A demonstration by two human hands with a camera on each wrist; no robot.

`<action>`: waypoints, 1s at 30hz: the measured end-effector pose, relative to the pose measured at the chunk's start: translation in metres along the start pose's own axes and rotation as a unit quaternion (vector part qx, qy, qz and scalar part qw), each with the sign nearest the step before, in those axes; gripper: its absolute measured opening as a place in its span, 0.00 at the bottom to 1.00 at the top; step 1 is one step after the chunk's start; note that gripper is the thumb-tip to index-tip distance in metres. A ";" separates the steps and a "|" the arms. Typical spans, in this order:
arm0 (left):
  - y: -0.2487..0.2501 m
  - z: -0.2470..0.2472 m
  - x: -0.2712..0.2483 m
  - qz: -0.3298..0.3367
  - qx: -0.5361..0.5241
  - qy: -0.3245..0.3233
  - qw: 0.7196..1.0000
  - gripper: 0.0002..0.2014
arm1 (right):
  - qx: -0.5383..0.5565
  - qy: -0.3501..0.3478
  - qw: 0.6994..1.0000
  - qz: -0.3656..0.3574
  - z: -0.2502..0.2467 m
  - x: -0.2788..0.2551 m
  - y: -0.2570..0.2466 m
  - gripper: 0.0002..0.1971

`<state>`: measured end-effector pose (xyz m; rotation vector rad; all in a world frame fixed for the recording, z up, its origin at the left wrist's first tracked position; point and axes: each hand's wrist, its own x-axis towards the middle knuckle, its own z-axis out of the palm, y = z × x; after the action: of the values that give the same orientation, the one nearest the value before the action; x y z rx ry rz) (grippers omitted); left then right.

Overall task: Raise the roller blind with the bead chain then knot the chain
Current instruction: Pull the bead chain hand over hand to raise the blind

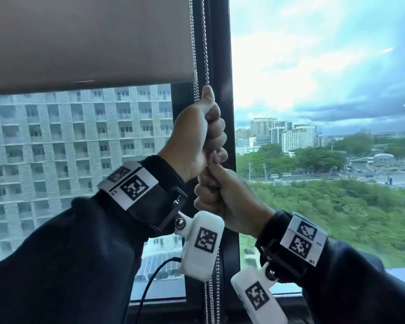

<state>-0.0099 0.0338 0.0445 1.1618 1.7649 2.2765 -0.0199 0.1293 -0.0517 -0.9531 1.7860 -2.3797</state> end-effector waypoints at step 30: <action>-0.075 -0.032 -0.034 -0.091 -0.076 0.055 0.991 0.22 | -0.042 0.083 0.991 -0.101 0.051 0.067 -0.107 0.27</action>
<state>-0.0341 0.0187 -0.0394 0.8298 1.6202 2.3573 -0.0147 0.0978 0.0804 -1.0190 1.9470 -2.5937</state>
